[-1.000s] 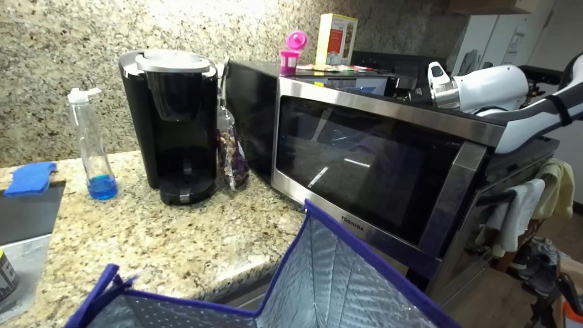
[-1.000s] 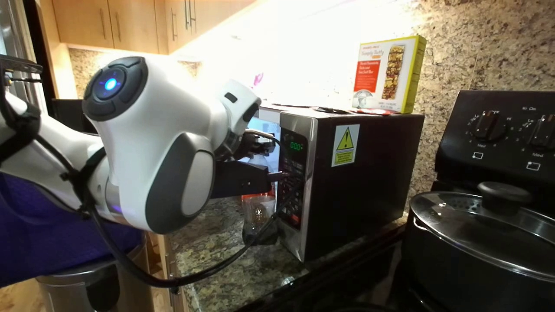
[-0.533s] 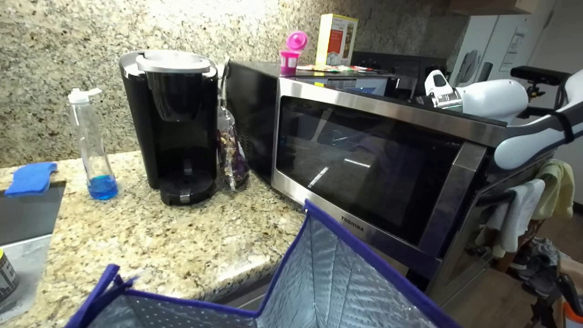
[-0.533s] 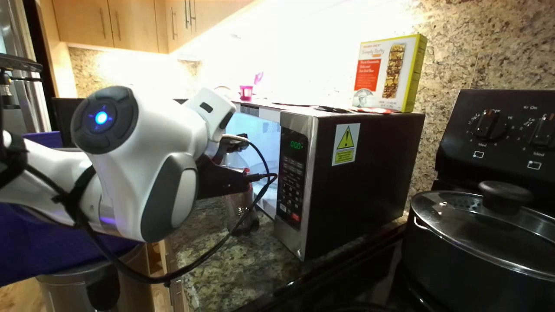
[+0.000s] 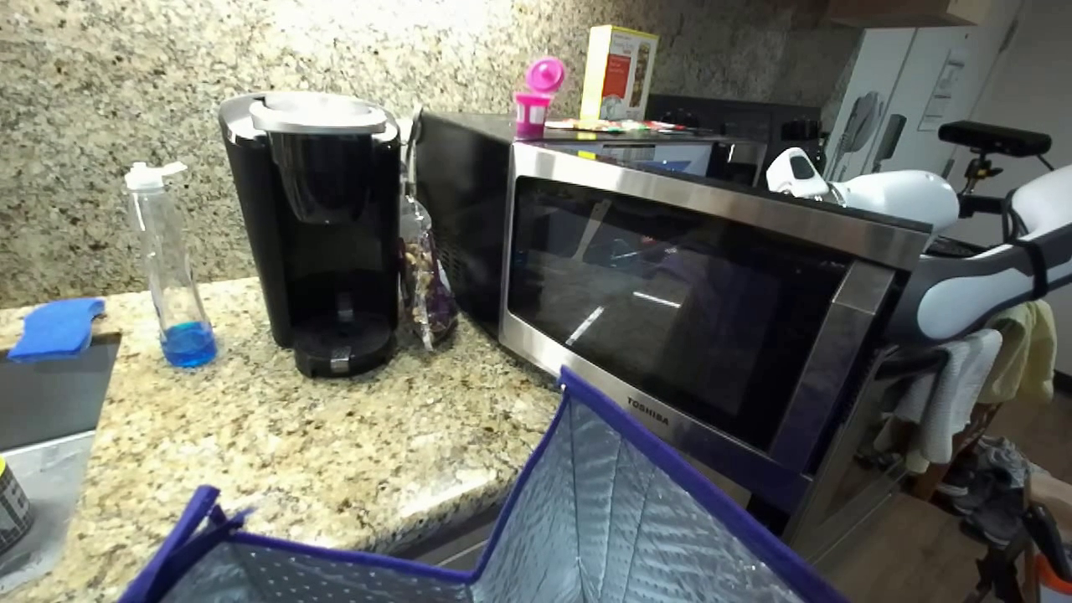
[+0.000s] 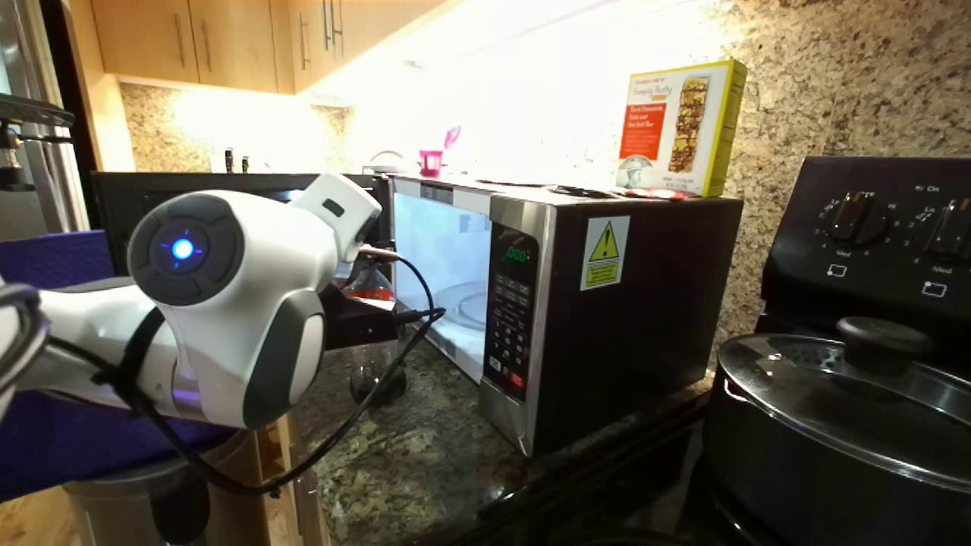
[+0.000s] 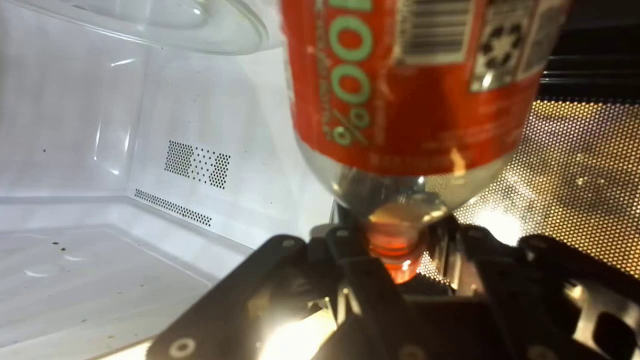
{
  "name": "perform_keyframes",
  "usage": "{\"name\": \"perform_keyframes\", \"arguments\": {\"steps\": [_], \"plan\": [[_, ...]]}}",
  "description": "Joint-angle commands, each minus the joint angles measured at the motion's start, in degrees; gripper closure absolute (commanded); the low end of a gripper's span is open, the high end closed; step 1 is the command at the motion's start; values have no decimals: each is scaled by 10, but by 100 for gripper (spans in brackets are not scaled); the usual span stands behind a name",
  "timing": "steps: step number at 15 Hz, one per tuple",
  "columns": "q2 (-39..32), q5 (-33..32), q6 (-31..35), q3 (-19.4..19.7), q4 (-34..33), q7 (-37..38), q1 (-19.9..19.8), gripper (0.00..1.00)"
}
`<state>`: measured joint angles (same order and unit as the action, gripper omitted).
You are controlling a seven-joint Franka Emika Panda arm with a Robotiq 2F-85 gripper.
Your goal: Move the Coke bottle away from the microwave
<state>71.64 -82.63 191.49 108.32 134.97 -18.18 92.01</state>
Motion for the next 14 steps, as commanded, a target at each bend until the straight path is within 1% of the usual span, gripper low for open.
{"name": "perform_keyframes", "arguments": {"steps": [1, 2, 4, 7, 9, 11, 14], "plan": [[-38, 41, -58, -34, 13, 12, -50, 89], [-78, 44, -53, -37, 6, 45, -57, 89], [-124, 50, -50, -57, 5, 77, -88, 89], [-189, 46, -60, -103, -4, 141, -137, 89], [-235, 43, -72, -137, -15, 189, -160, 89], [-284, 39, -87, -168, -30, 242, -173, 89], [-356, 33, -107, -198, -54, 325, -176, 89]]}}
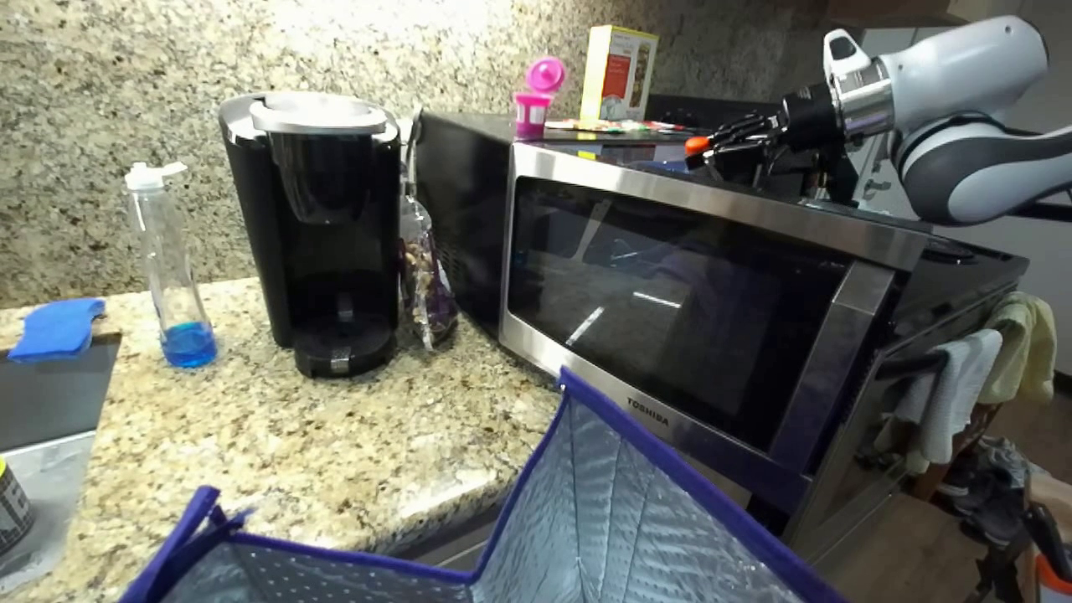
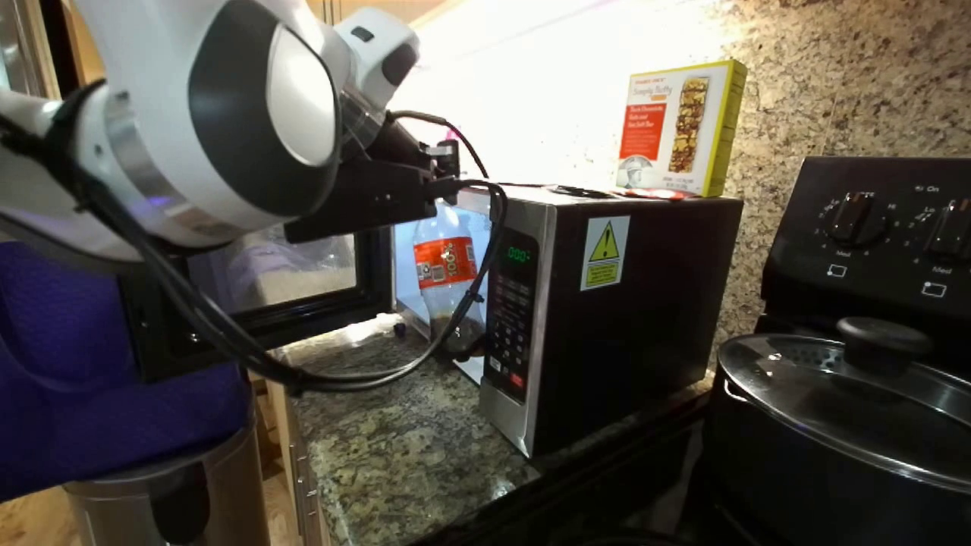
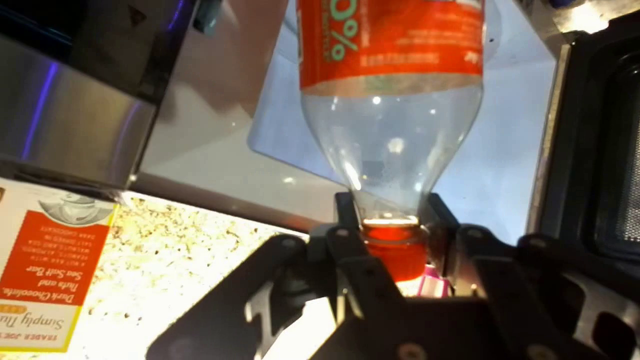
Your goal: Move the Coke bottle away from the microwave
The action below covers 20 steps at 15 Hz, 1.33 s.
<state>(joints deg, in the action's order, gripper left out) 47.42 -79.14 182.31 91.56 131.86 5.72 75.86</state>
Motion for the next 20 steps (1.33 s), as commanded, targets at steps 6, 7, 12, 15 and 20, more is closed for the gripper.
{"name": "perform_keyframes", "arguments": {"steps": [6, 7, 12, 15, 20], "plan": [[-217, -6, -94, -103, -23, 202, -57, 89], [-232, -12, -111, -134, -15, 229, -85, 89], [-211, -31, -299, -321, 36, 310, -220, 89], [-230, 41, -406, -446, 70, 299, -322, 89], [-278, 118, -324, -541, 76, 272, -441, 64]]}}
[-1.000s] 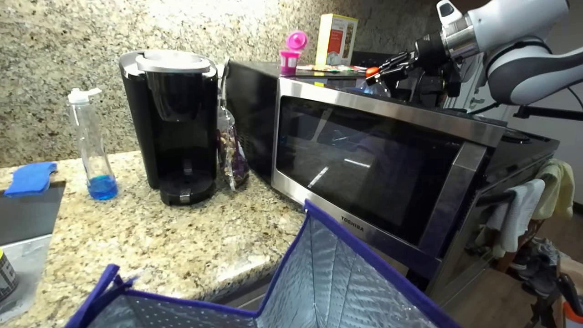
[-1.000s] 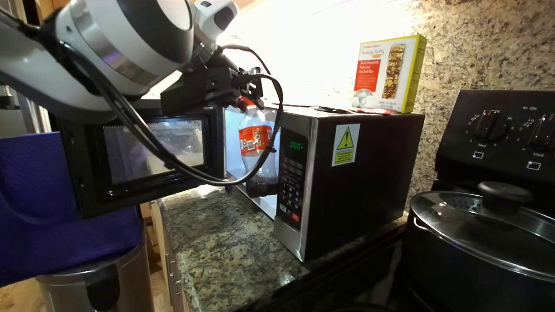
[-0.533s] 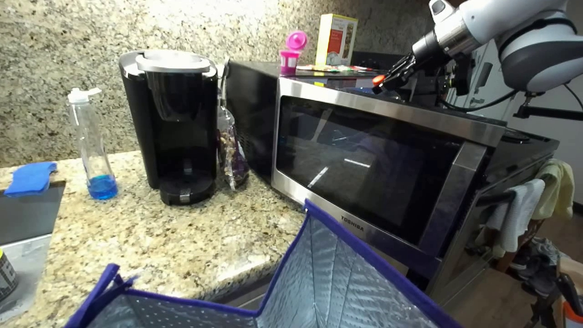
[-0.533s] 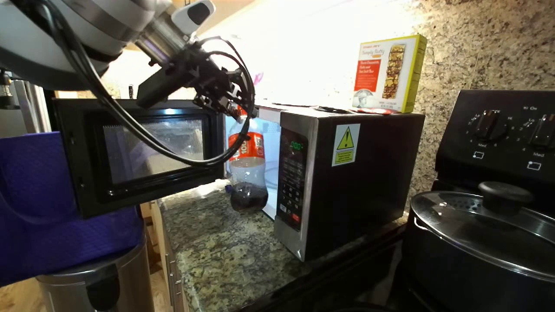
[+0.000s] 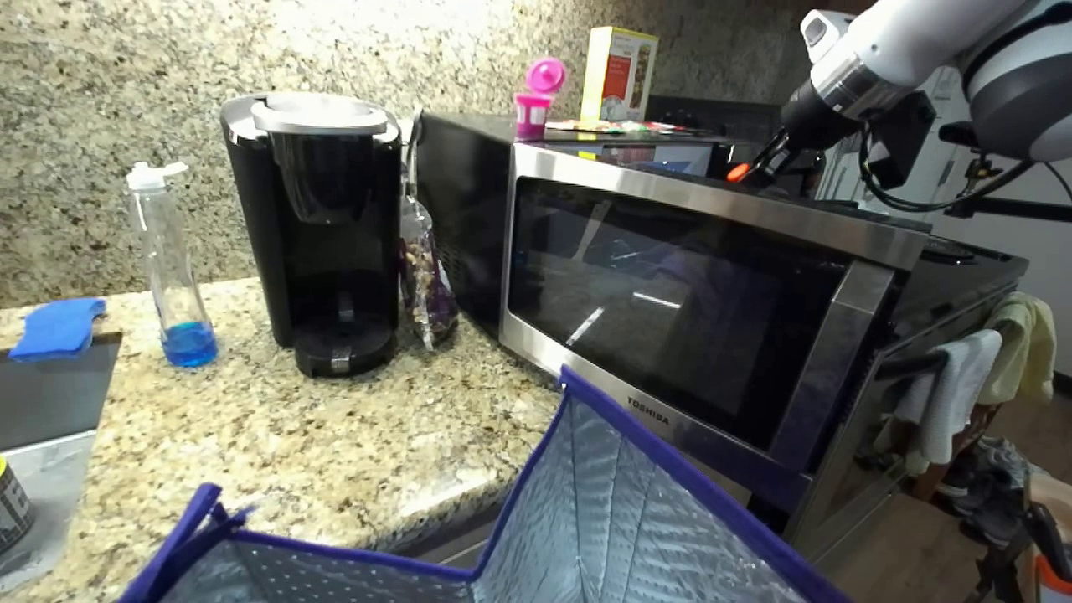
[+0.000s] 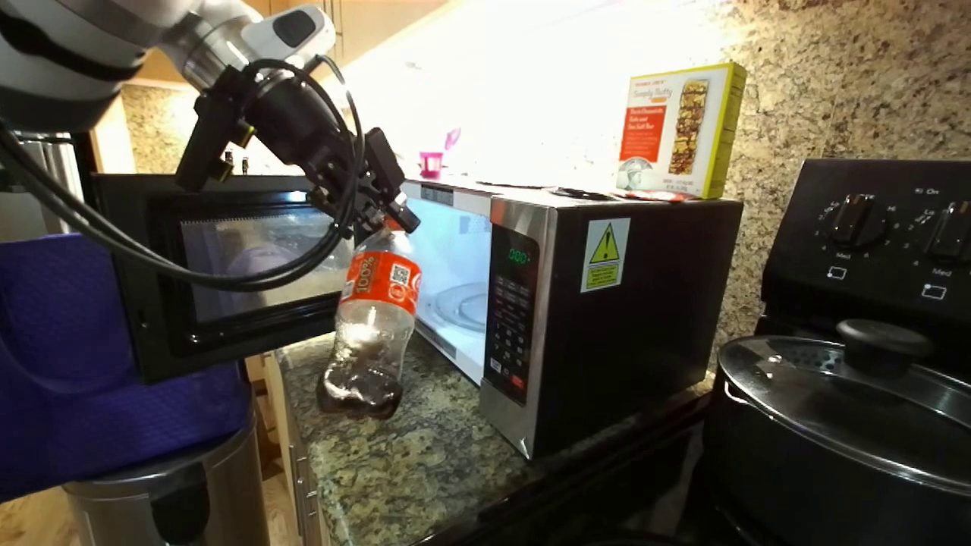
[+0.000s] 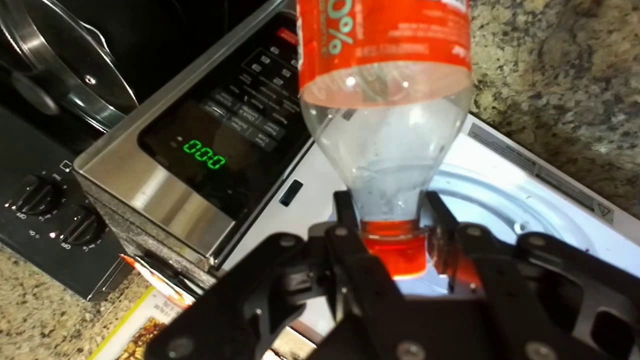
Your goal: Move the Coke bottle away from the microwave
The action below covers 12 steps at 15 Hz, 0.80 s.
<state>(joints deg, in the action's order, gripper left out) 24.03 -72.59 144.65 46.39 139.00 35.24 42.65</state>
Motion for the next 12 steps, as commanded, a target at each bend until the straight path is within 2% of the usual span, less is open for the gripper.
{"name": "perform_keyframes", "arguments": {"steps": [1, 2, 4, 7, 9, 11, 12], "plan": [[-52, 53, 60, -99, 5, -23, -124, 89], [-61, 56, 54, -125, -1, 2, -149, 89], [-75, 35, 5, -213, -21, 80, -229, 89], [-85, 30, -21, -333, -37, 177, -341, 89], [-90, 10, -48, -385, -46, 251, -383, 89], [-97, -21, -76, -422, -55, 333, -408, 89], [-84, 16, -47, -411, -38, 263, -406, 89]]}}
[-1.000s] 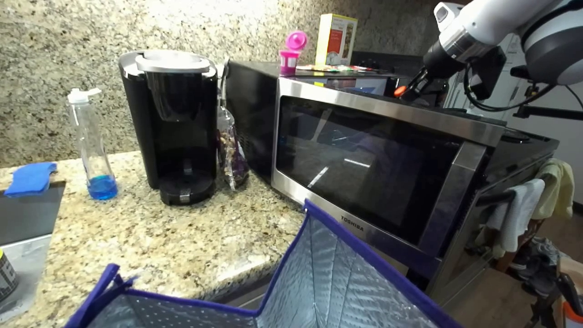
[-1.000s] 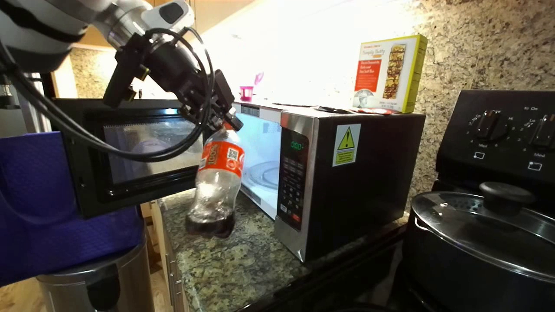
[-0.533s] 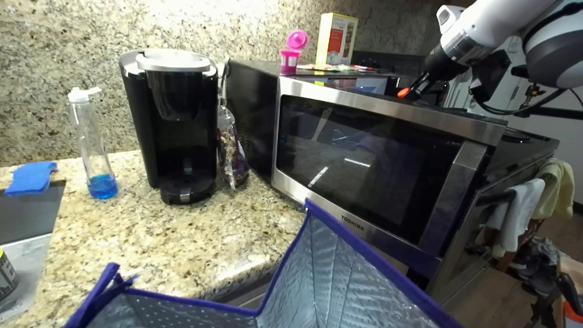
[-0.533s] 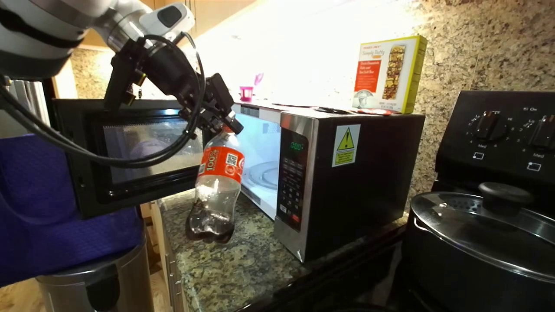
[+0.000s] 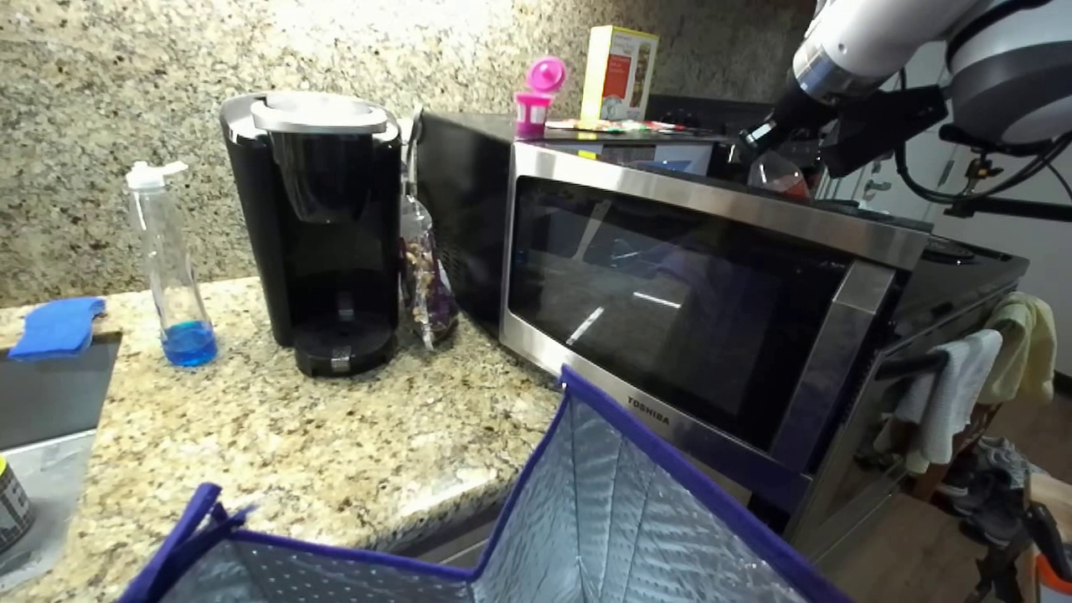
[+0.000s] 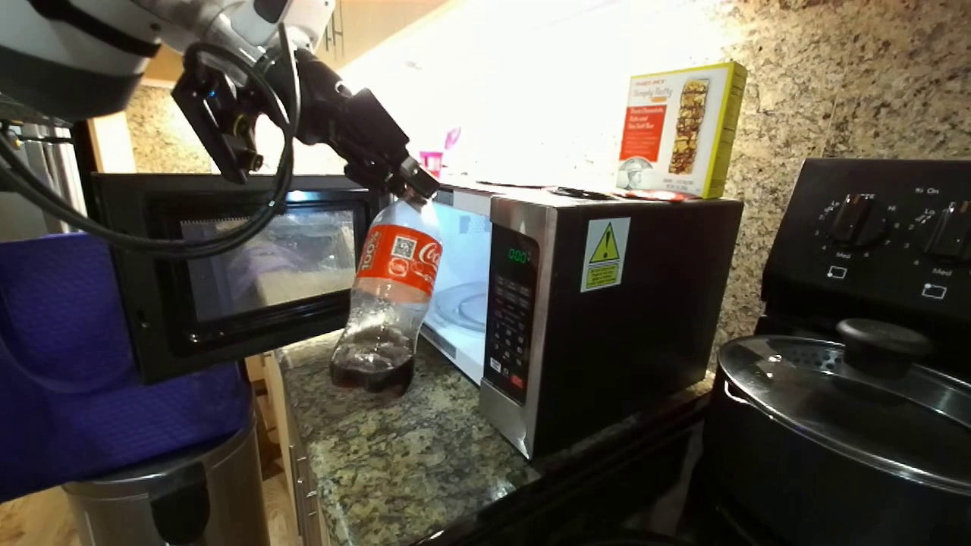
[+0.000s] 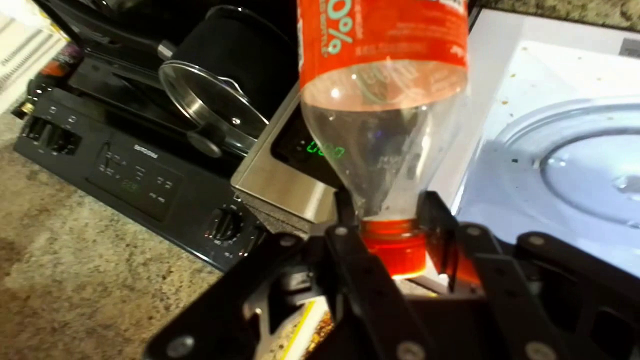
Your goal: Move the Coke bottle away from the microwave
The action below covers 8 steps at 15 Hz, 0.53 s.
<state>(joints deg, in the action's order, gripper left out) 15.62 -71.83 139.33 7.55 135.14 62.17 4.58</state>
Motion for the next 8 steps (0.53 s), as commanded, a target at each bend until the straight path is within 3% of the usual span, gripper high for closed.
{"name": "perform_keyframes", "arguments": {"steps": [1, 4, 5, 8], "plan": [[-2, 5, 3, -31, -1, 5, -30, 64], [-4, 6, 3, -33, 0, 5, -33, 64], [-4, 6, 4, -33, 0, 5, -34, 89], [-14, 25, -114, -60, -16, 25, -38, 89]]}}
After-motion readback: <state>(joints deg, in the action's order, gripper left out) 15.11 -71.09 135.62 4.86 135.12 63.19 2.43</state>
